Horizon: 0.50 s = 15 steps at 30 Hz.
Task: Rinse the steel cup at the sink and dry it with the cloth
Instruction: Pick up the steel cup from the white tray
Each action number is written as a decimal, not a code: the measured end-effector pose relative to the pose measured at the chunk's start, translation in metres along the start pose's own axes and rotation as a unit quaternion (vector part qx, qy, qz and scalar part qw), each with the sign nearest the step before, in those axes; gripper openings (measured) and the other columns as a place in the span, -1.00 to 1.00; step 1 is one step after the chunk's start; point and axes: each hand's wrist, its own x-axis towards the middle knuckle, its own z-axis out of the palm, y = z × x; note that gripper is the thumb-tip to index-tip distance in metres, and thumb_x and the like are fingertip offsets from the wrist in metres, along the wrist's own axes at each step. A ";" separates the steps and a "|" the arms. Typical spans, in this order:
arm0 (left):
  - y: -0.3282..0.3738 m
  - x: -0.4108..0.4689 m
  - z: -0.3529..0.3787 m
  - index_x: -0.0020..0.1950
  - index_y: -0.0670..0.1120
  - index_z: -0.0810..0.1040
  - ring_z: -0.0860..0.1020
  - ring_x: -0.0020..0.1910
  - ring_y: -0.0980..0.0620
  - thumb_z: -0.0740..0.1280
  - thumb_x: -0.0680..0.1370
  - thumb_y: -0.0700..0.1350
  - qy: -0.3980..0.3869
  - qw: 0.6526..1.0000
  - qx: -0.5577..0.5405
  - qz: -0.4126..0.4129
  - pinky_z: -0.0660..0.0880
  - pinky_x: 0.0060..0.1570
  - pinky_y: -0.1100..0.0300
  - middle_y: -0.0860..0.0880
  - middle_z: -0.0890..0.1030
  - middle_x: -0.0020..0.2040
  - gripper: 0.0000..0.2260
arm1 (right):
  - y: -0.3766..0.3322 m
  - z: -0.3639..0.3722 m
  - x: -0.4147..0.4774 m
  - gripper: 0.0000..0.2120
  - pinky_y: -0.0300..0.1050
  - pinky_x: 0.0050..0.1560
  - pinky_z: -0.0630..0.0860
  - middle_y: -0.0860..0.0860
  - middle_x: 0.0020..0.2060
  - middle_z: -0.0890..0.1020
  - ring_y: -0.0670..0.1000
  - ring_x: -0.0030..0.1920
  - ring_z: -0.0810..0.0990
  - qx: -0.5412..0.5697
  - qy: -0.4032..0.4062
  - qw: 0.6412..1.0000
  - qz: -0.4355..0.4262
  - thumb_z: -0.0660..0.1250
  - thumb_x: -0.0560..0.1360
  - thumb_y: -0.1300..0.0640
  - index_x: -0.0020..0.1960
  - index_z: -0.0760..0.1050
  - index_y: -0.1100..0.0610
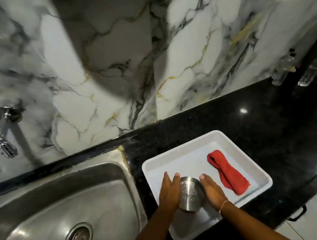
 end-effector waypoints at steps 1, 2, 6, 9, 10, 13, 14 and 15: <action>-0.001 0.006 0.006 0.62 -0.07 0.04 0.19 0.58 -0.13 0.10 0.64 0.18 0.015 0.999 -0.032 -0.029 0.10 0.56 -0.02 -0.12 0.16 0.63 -0.37 | 0.005 -0.001 0.005 -0.48 0.07 0.62 0.13 0.10 0.57 0.30 0.13 0.56 0.25 0.001 -0.006 1.000 -0.005 0.09 0.68 -0.10 0.56 0.24 0.13; -0.002 0.011 0.010 0.62 -0.10 0.07 0.19 0.58 -0.16 0.08 0.65 0.18 0.016 0.996 -0.055 -0.062 0.10 0.56 -0.04 -0.14 0.17 0.63 -0.38 | 0.005 -0.002 0.006 -0.50 0.07 0.60 0.17 0.13 0.55 0.34 0.14 0.55 0.28 -0.009 -0.018 1.000 -0.006 0.08 0.69 -0.06 0.54 0.28 0.17; -0.017 0.028 0.022 0.52 -0.16 0.33 0.40 0.44 -0.23 0.03 0.64 0.20 0.016 0.983 -0.131 -0.126 0.28 0.48 -0.12 -0.24 0.42 0.49 -0.42 | 0.006 0.005 0.009 -0.56 0.15 0.56 0.23 0.18 0.47 0.44 0.18 0.48 0.37 0.001 -0.027 0.999 0.018 0.08 0.70 -0.03 0.46 0.40 0.17; -0.021 0.029 0.031 0.48 -0.15 0.39 0.43 0.41 -0.22 0.01 0.64 0.21 0.016 0.980 -0.151 -0.131 0.32 0.45 -0.11 -0.23 0.46 0.45 -0.42 | 0.006 0.012 0.011 -0.57 0.16 0.55 0.23 0.17 0.48 0.43 0.19 0.47 0.38 -0.003 -0.035 0.999 0.016 0.07 0.70 -0.02 0.48 0.37 0.17; -0.021 0.028 0.033 0.45 -0.15 0.43 0.45 0.38 -0.21 0.01 0.64 0.21 0.017 0.978 -0.159 -0.132 0.33 0.45 -0.11 -0.24 0.49 0.42 -0.43 | 0.005 0.013 0.011 -0.56 0.15 0.56 0.24 0.17 0.49 0.42 0.19 0.46 0.38 0.015 -0.033 0.999 0.021 0.08 0.70 0.00 0.49 0.35 0.18; -0.017 0.021 0.030 0.33 -0.17 0.54 0.54 0.25 -0.20 0.05 0.64 0.21 0.025 0.970 -0.194 -0.141 0.44 0.33 -0.09 -0.23 0.60 0.27 -0.45 | 0.006 0.016 0.012 -0.61 0.14 0.53 0.28 0.21 0.42 0.48 0.20 0.41 0.43 0.058 -0.018 0.998 0.022 0.11 0.70 0.06 0.43 0.42 0.24; -0.015 0.018 0.027 0.30 -0.17 0.57 0.58 0.16 -0.17 0.06 0.64 0.21 0.028 0.968 -0.205 -0.146 0.51 0.20 -0.05 -0.21 0.65 0.18 -0.46 | 0.005 0.016 0.012 -0.64 0.14 0.50 0.32 0.24 0.37 0.52 0.22 0.37 0.46 0.059 -0.017 0.998 0.020 0.10 0.70 0.10 0.38 0.46 0.26; -0.013 0.016 0.024 0.26 -0.16 0.60 0.61 0.06 -0.13 0.06 0.63 0.21 0.027 0.964 -0.216 -0.150 0.54 0.04 0.01 -0.18 0.67 0.08 -0.46 | 0.004 0.015 0.013 -0.66 0.14 0.46 0.36 0.26 0.32 0.55 0.23 0.33 0.49 0.067 -0.016 0.997 0.019 0.09 0.70 0.13 0.33 0.49 0.29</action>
